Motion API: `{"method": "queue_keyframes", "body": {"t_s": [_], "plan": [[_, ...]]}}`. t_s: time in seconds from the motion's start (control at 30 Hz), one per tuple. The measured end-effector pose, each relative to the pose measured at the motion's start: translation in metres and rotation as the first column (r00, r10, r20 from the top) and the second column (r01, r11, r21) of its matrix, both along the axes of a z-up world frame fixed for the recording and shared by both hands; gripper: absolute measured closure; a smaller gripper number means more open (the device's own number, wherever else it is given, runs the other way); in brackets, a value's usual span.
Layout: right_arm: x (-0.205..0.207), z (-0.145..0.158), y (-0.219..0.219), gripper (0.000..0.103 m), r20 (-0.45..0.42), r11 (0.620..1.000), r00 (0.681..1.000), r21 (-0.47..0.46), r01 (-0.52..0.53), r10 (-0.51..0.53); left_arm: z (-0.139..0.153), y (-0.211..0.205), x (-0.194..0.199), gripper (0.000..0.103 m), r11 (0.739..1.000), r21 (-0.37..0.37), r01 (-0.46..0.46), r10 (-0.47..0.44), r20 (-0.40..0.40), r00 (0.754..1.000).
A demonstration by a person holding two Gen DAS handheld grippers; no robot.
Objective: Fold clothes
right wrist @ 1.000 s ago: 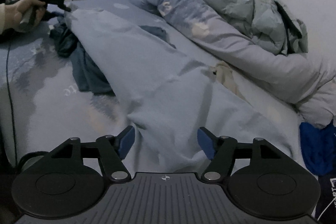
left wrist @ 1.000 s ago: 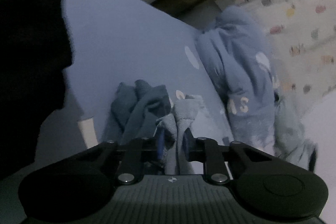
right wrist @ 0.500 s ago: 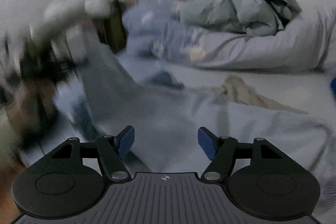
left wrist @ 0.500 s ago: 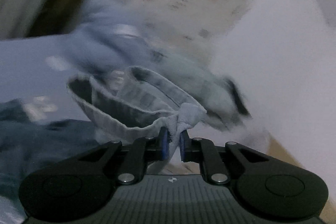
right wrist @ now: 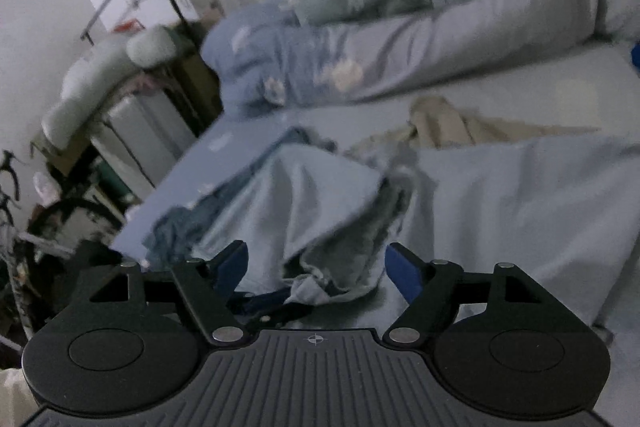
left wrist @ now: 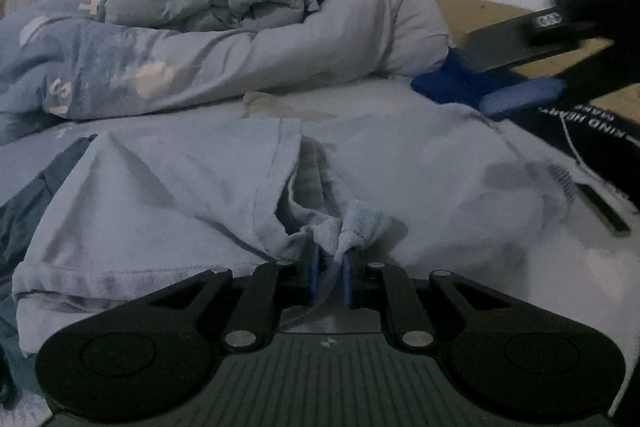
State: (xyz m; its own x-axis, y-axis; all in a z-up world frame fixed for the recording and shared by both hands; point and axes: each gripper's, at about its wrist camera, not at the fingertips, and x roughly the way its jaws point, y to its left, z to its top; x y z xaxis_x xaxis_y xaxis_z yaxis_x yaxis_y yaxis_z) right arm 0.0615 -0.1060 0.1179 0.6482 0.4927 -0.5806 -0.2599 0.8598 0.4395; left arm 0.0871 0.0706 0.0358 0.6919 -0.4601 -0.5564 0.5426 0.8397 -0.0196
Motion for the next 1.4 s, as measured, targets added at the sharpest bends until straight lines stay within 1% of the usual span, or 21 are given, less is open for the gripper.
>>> {"method": "queue_keyframes", "body": {"t_s": [0.1, 0.17, 0.23, 0.37, 0.4, 0.43, 0.47, 0.5, 0.53, 0.67, 0.8, 0.87, 0.97, 1.03, 1.17, 1.23, 1.27, 1.3, 1.33, 1.37, 1.4], "plan": [[0.017, -0.015, 0.008, 0.024, -0.043, 0.996, 0.999, 0.089, -0.002, 0.006, 0.002, -0.004, -0.006, 0.088, 0.998, 0.061, 0.020, -0.023, 0.047, 0.999], [0.028, -0.024, 0.011, 0.024, -0.076, 0.988, 0.997, 0.155, 0.001, 0.011, 0.002, -0.007, -0.012, 0.075, 0.992, 0.119, 0.052, -0.061, 0.079, 0.995], [0.038, -0.030, 0.017, 0.025, -0.093, 0.979, 0.995, 0.202, -0.017, 0.037, -0.001, -0.010, -0.021, 0.069, 0.980, 0.172, 0.100, -0.118, 0.097, 0.988], [0.064, -0.043, 0.048, 0.025, -0.140, 0.986, 0.986, 0.152, -0.073, 0.094, -0.007, -0.012, -0.032, 0.048, 0.968, 0.184, 0.168, -0.189, 0.100, 0.977], [0.071, -0.049, 0.056, 0.028, -0.167, 0.988, 0.981, 0.128, -0.081, 0.102, -0.007, -0.011, -0.034, 0.047, 0.969, 0.186, 0.162, -0.184, 0.109, 0.977], [0.077, -0.057, 0.064, 0.041, -0.196, 0.992, 0.975, 0.096, -0.084, 0.102, -0.008, -0.010, -0.035, 0.046, 0.970, 0.188, 0.156, -0.180, 0.119, 0.976], [0.081, -0.065, 0.068, 0.054, -0.222, 0.994, 0.971, 0.074, -0.078, 0.093, -0.008, -0.008, -0.036, 0.041, 0.972, 0.189, 0.139, -0.164, 0.128, 0.978], [0.084, -0.071, 0.070, 0.096, -0.246, 0.996, 0.966, 0.058, -0.069, 0.081, -0.007, -0.006, -0.038, 0.035, 0.973, 0.195, 0.125, -0.154, 0.140, 0.978], [0.084, -0.074, 0.069, 0.096, -0.258, 0.997, 0.964, 0.061, -0.051, 0.065, -0.007, -0.004, -0.039, 0.035, 0.972, 0.202, 0.116, -0.149, 0.154, 0.977], [0.066, -0.068, 0.032, 0.096, -0.261, 0.981, 0.965, 0.180, 0.073, -0.024, -0.003, 0.001, -0.041, 0.035, 0.960, 0.258, 0.110, -0.166, 0.208, 0.964], [0.059, -0.088, 0.013, 0.095, -0.341, 0.983, 0.939, 0.149, 0.107, -0.051, -0.005, -0.009, -0.035, 0.035, 0.927, 0.348, 0.138, -0.235, 0.253, 0.938], [0.054, -0.089, 0.009, 0.089, -0.354, 0.979, 0.934, 0.176, 0.104, -0.036, -0.006, -0.017, -0.035, 0.035, 0.903, 0.398, 0.159, -0.281, 0.268, 0.922], [0.042, -0.077, -0.001, 0.075, -0.324, 0.971, 0.945, 0.213, 0.111, -0.037, -0.013, -0.028, -0.033, 0.035, 0.846, 0.497, 0.193, -0.361, 0.268, 0.893], [0.032, -0.068, -0.009, 0.055, -0.294, 0.969, 0.955, 0.220, 0.113, -0.045, -0.021, -0.030, -0.032, 0.035, 0.804, 0.555, 0.213, -0.410, 0.257, 0.875], [0.014, -0.054, -0.028, 0.047, -0.256, 0.968, 0.965, 0.223, 0.116, -0.056, -0.035, -0.035, -0.027, 0.035, 0.730, 0.640, 0.237, -0.472, 0.222, 0.853], [0.004, -0.048, -0.037, 0.045, -0.244, 0.966, 0.968, 0.226, 0.122, -0.065, -0.043, -0.038, -0.026, 0.036, 0.683, 0.690, 0.241, -0.511, 0.215, 0.832], [0.002, -0.047, -0.042, 0.044, -0.240, 0.965, 0.968, 0.227, 0.128, -0.072, -0.047, -0.040, -0.024, 0.042, 0.659, 0.713, 0.239, -0.525, 0.208, 0.825], [0.001, -0.046, -0.045, 0.043, -0.237, 0.966, 0.968, 0.223, 0.134, -0.080, -0.051, -0.042, -0.022, 0.058, 0.634, 0.736, 0.237, -0.539, 0.201, 0.818], [-0.001, -0.045, -0.047, 0.040, -0.235, 0.967, 0.968, 0.212, 0.139, -0.087, -0.052, -0.043, -0.020, 0.065, 0.631, 0.738, 0.237, -0.537, 0.195, 0.821], [-0.002, -0.045, -0.050, 0.039, -0.232, 0.969, 0.968, 0.201, 0.144, -0.095, -0.053, -0.043, -0.017, 0.077, 0.629, 0.740, 0.238, -0.534, 0.189, 0.824], [-0.003, -0.045, -0.051, 0.038, -0.232, 0.970, 0.967, 0.193, 0.150, -0.103, -0.049, -0.040, -0.015, 0.089, 0.668, 0.710, 0.224, -0.504, 0.209, 0.838]]}}
